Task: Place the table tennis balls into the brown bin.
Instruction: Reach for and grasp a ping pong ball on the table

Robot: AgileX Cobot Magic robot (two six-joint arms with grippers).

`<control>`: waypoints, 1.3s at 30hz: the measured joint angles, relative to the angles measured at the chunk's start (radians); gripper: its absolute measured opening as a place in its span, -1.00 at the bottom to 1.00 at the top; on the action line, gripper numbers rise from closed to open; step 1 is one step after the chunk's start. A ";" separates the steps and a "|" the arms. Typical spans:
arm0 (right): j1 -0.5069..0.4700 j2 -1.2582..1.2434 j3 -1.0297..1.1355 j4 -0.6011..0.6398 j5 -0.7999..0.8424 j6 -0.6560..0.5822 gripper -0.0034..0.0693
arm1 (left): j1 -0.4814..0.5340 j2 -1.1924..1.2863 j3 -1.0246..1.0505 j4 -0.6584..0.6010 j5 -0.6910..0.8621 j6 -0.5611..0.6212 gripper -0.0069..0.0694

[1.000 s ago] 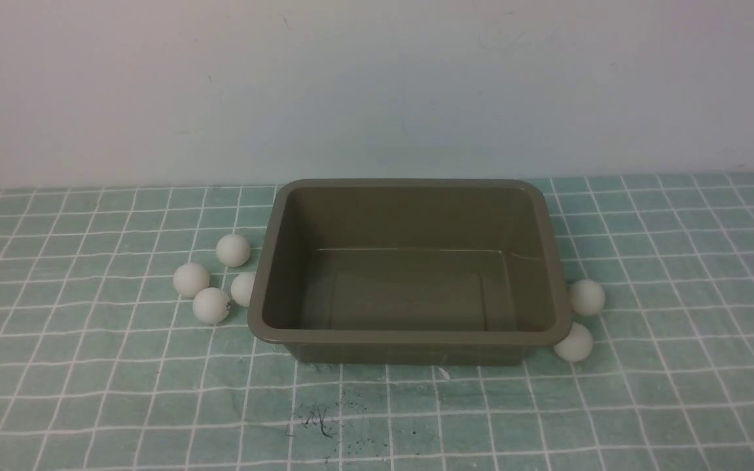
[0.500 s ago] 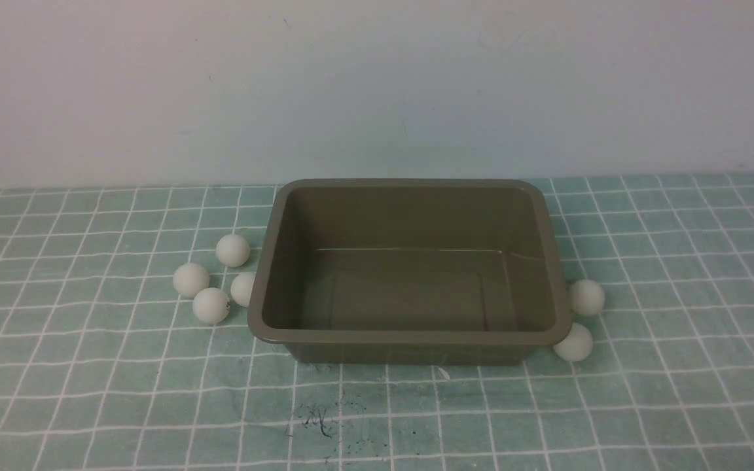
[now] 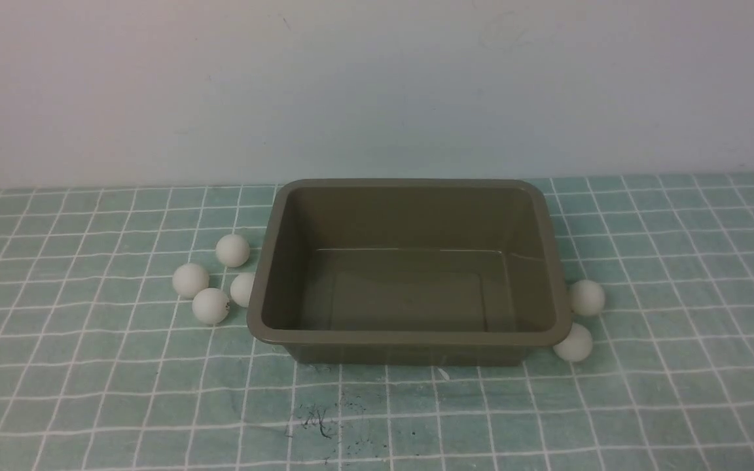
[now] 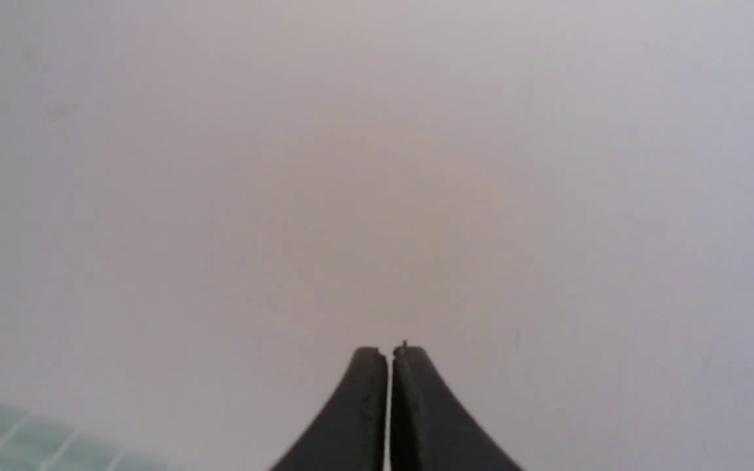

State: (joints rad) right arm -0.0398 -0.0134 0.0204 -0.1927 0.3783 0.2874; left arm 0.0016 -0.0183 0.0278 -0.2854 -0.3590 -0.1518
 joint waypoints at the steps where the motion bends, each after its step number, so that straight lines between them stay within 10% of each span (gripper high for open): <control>1: 0.000 0.000 0.003 0.011 -0.022 0.017 -0.95 | 0.000 0.000 0.000 -0.001 -0.059 -0.011 -0.83; 5: 0.000 0.000 0.008 0.176 -0.164 0.135 -0.95 | 0.000 0.004 -0.061 -0.013 -0.132 -0.104 -0.83; 11: 0.000 0.000 0.008 0.346 -0.309 0.251 -0.95 | 0.000 0.253 -0.524 0.082 0.617 -0.186 -0.83; 19: 0.000 0.001 -0.011 0.336 -0.307 0.262 -0.95 | 0.000 0.880 -0.953 0.140 1.330 0.067 -0.83; 30: 0.000 0.616 -0.658 0.319 0.576 -0.111 -0.95 | 0.000 1.401 -1.086 0.094 1.332 0.232 -0.83; 39: 0.000 1.244 -1.068 0.354 0.692 -0.263 -0.95 | 0.000 1.554 -1.246 0.087 1.246 0.257 -0.83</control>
State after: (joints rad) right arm -0.0398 1.2301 -1.0472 0.1617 1.0701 0.0242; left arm 0.0016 1.5358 -1.2178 -0.1986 0.8870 0.1049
